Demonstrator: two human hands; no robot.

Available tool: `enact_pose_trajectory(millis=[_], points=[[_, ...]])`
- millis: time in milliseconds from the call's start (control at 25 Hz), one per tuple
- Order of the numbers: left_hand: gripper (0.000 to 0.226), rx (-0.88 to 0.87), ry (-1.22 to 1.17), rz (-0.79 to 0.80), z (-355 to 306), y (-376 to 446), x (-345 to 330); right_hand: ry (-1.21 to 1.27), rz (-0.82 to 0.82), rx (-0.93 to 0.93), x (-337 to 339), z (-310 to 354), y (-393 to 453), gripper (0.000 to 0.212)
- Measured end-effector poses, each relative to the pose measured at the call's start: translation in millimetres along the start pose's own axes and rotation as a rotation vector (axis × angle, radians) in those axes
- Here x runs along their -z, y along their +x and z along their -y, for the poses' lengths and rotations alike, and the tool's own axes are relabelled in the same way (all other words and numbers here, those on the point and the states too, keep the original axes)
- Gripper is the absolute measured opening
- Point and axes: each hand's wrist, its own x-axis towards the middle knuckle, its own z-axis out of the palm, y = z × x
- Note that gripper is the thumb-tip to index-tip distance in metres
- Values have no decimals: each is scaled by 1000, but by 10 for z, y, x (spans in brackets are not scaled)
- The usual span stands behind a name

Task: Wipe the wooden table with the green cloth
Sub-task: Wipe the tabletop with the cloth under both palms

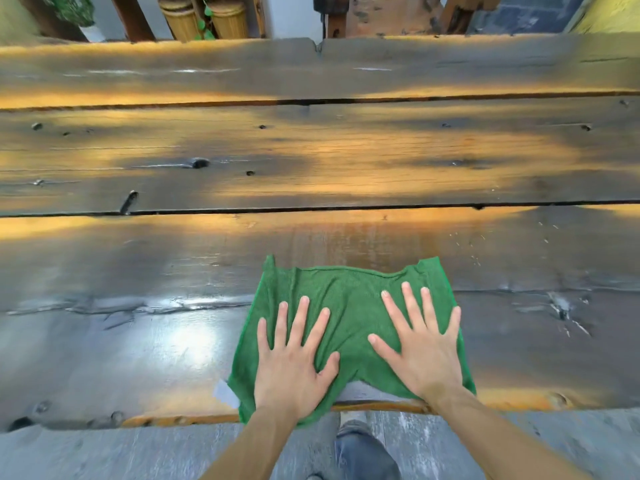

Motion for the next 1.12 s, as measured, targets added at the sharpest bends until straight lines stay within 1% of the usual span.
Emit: enact_pose_trajectory(millis=[240, 480, 600, 800, 960, 1120], points=[[76, -29, 36, 67, -87, -604, -77, -5, -5, -3, -107, -60, -648, 76], [77, -34, 72, 128, -145, -665, -28, 8, 90, -57, -12, -171, -849, 79], [79, -37, 53, 130, -200, -529, 11, 13, 136, -90, 64, -222, -773, 82], [90, -71, 39, 125, -265, -182, 46, 13, 162, -106, 120, -390, -509, 85], [94, -97, 37, 127, -303, 269, 79, 15, 161, -107, 188, -545, -84, 86], [93, -87, 39, 150, -365, 798, 121, 8, 138, -112, 322, -707, 457, 85]])
